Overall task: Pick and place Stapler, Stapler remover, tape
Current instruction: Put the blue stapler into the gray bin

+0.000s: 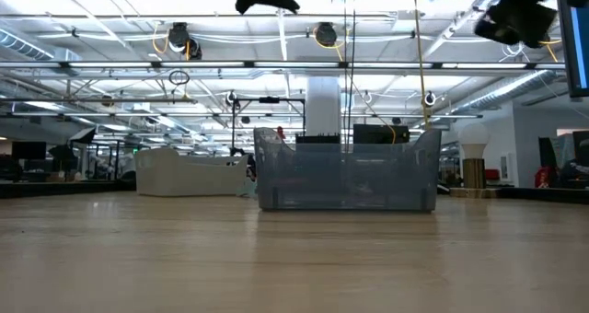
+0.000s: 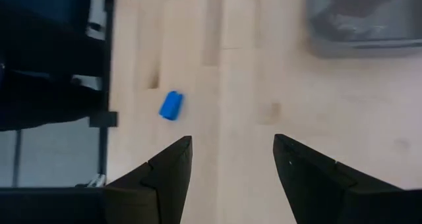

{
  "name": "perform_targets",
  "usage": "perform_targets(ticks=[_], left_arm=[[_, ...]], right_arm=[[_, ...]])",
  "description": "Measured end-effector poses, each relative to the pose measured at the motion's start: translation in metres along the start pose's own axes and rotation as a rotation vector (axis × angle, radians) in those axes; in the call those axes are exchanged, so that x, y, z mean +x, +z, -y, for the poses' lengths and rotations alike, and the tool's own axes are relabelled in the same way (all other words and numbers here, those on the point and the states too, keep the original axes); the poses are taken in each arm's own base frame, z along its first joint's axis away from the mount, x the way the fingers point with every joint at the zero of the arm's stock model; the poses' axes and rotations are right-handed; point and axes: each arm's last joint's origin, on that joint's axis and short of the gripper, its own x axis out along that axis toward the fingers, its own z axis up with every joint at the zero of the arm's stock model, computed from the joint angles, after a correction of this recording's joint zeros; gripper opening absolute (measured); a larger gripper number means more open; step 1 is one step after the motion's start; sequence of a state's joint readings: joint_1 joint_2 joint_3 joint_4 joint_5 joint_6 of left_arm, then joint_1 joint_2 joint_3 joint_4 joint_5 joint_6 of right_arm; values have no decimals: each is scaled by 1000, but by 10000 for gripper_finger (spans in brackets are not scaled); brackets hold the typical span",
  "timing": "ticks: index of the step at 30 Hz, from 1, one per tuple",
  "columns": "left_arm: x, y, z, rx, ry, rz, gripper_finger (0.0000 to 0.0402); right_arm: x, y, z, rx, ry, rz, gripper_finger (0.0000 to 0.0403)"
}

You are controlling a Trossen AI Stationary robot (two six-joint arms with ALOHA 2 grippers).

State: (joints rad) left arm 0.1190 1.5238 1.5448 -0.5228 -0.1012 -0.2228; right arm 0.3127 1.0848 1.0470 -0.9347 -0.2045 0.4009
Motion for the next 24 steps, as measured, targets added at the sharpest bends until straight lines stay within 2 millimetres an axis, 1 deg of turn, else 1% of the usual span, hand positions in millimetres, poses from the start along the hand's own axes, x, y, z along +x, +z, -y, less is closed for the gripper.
perform_targets(ticks=[4,7,10,13,18,24], left_arm=[[-2,-12,32,-22,-11,-6,200],[-3,-27,52,-53,34,-16,200],[-4,-42,68,-95,80,-13,200],[-4,-56,80,-143,96,-26,200],[-3,-77,94,-210,116,-32,200],[-9,-86,107,-243,85,-41,200]], right_arm=[[29,-22,-7,-11,54,29,208],[48,-36,-11,-23,91,18,208],[65,-45,-15,-45,131,26,208],[77,-50,-19,-73,162,40,208],[99,-52,-25,-140,188,52,208],[125,-49,-28,-139,189,25,208]])
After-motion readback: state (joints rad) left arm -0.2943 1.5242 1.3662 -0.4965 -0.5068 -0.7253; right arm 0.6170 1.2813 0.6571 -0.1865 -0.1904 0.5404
